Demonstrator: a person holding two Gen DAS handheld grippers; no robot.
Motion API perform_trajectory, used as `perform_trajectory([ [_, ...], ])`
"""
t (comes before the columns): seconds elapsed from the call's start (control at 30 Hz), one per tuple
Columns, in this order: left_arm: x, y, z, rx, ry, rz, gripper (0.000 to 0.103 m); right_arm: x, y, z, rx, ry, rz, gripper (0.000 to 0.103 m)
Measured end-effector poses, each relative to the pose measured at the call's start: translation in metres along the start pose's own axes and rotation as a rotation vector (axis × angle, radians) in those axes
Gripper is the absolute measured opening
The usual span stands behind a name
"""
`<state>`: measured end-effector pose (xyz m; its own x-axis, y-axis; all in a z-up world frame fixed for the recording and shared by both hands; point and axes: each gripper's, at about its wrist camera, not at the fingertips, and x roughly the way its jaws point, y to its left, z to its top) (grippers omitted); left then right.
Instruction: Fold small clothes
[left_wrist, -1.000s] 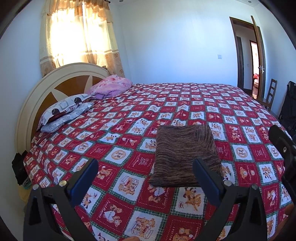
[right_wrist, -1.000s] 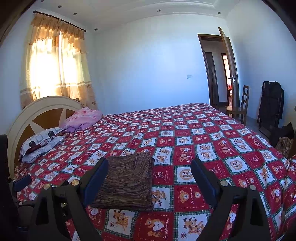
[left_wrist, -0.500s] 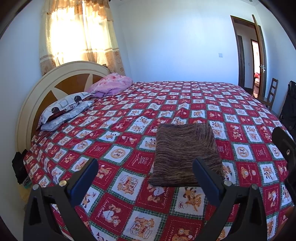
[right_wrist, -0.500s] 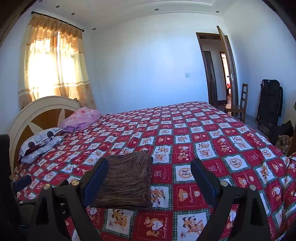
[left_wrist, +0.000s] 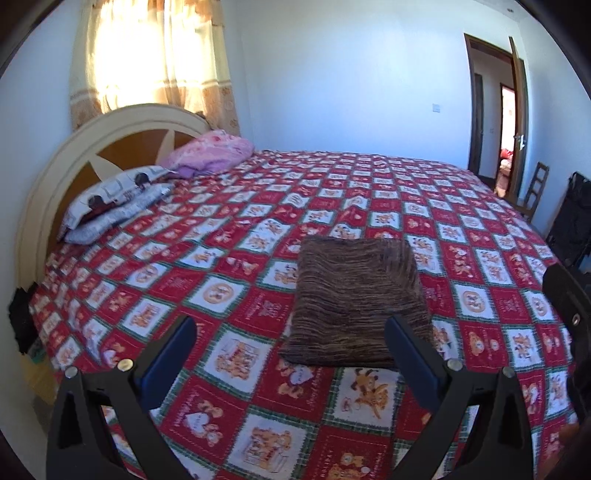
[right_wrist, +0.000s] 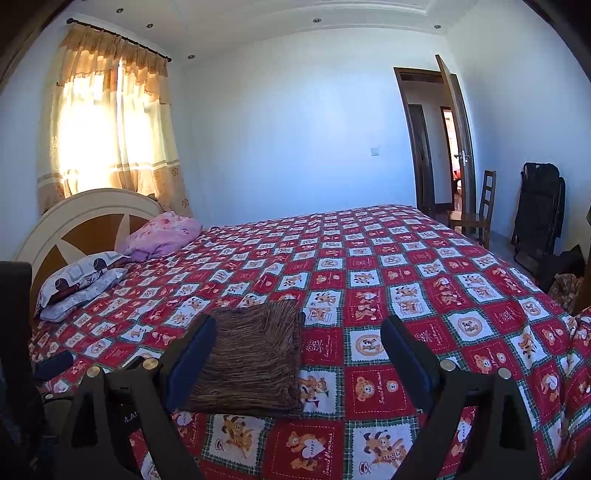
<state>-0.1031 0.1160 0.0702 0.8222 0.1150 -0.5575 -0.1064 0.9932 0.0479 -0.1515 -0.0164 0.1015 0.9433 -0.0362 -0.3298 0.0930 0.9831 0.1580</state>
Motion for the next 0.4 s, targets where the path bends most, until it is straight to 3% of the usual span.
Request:
perform_trajectory([
  [0.2,0.004,-0.005,0.000,0.002,0.003,-0.040,0.103,0.003,-0.002,-0.002,0.010,0.020,0.000,0.091],
  [0.4,0.010,-0.009,0.000,0.026,-0.004,-0.013,0.103,0.007,-0.005,-0.003,0.011,0.026,-0.007,0.091],
])
